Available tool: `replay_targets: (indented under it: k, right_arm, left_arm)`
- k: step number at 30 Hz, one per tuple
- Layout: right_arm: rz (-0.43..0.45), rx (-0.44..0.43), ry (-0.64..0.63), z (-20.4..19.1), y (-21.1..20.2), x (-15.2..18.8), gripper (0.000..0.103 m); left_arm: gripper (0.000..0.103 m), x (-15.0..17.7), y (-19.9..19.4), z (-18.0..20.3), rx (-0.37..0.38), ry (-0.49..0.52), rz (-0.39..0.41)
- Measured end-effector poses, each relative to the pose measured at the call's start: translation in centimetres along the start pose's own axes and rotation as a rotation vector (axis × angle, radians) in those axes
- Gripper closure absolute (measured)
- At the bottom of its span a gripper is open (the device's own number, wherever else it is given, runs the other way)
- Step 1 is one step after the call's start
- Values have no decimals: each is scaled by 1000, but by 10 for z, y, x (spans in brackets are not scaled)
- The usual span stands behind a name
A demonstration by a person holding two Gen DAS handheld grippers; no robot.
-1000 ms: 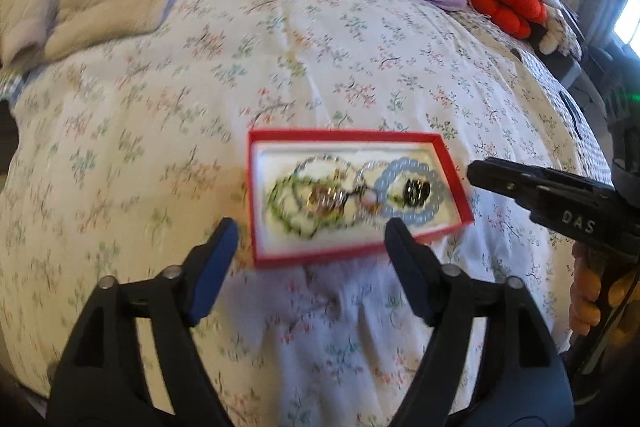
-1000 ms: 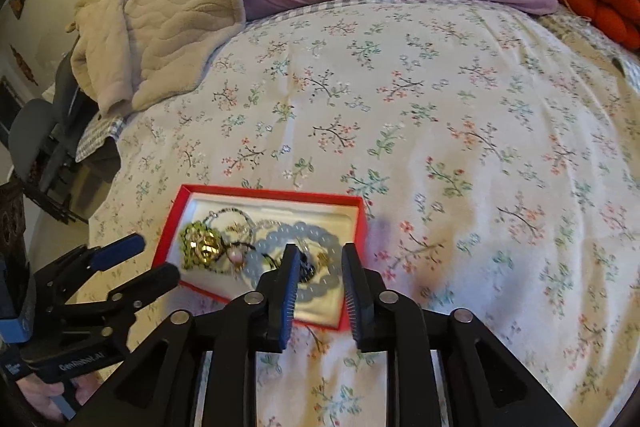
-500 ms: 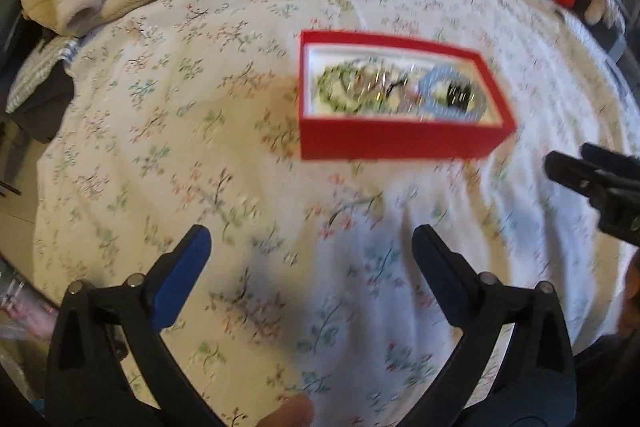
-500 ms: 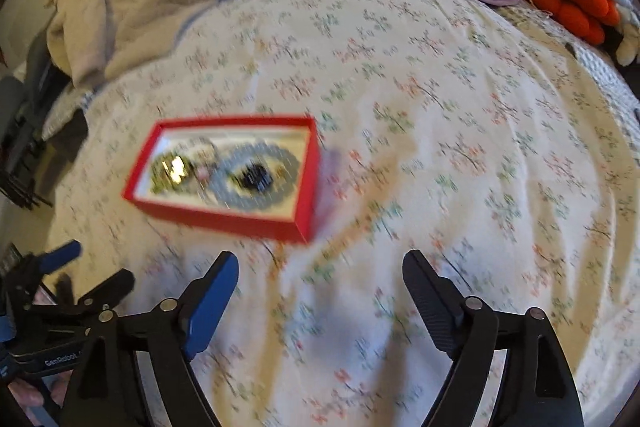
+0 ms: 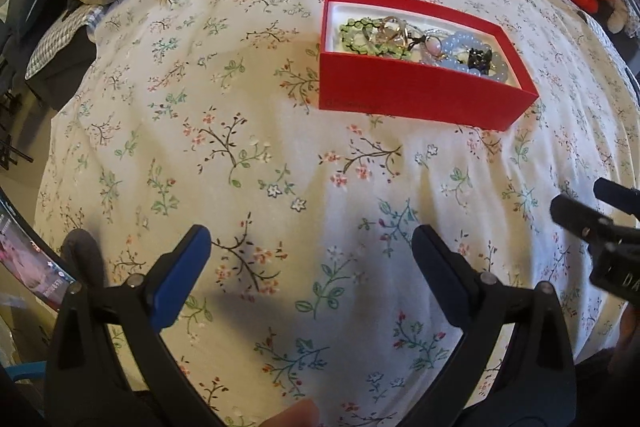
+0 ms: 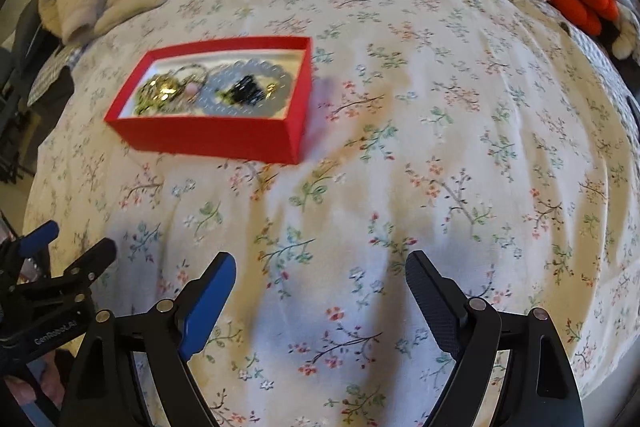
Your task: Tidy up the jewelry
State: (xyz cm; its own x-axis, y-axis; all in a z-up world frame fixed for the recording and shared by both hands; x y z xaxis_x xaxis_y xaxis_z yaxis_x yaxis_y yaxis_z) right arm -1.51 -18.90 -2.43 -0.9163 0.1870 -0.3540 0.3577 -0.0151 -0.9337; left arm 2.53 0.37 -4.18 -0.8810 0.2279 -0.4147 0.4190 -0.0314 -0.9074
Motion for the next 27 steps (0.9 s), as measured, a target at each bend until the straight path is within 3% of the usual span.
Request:
replay_targets:
  k: [27]
  right_arm:
    - [-23, 8, -13, 0, 6, 1, 15]
  left_arm:
    - [3, -1, -2, 11, -11, 21, 12]
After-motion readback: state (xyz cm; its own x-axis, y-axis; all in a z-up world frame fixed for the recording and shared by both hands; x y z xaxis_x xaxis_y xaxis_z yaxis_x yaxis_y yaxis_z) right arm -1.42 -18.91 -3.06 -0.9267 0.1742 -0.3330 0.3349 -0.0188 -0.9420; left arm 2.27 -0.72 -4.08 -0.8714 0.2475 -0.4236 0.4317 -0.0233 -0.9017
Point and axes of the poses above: each gripper's, at about its wrist camera, not at the fingertips, and y roughly the way its jaws point, z to its right, x to its underside, the point moved 5 cm from there along y, roughly the way its jaws point, and after that the axes turned 1 degree about -x, right-handed, at the moved point
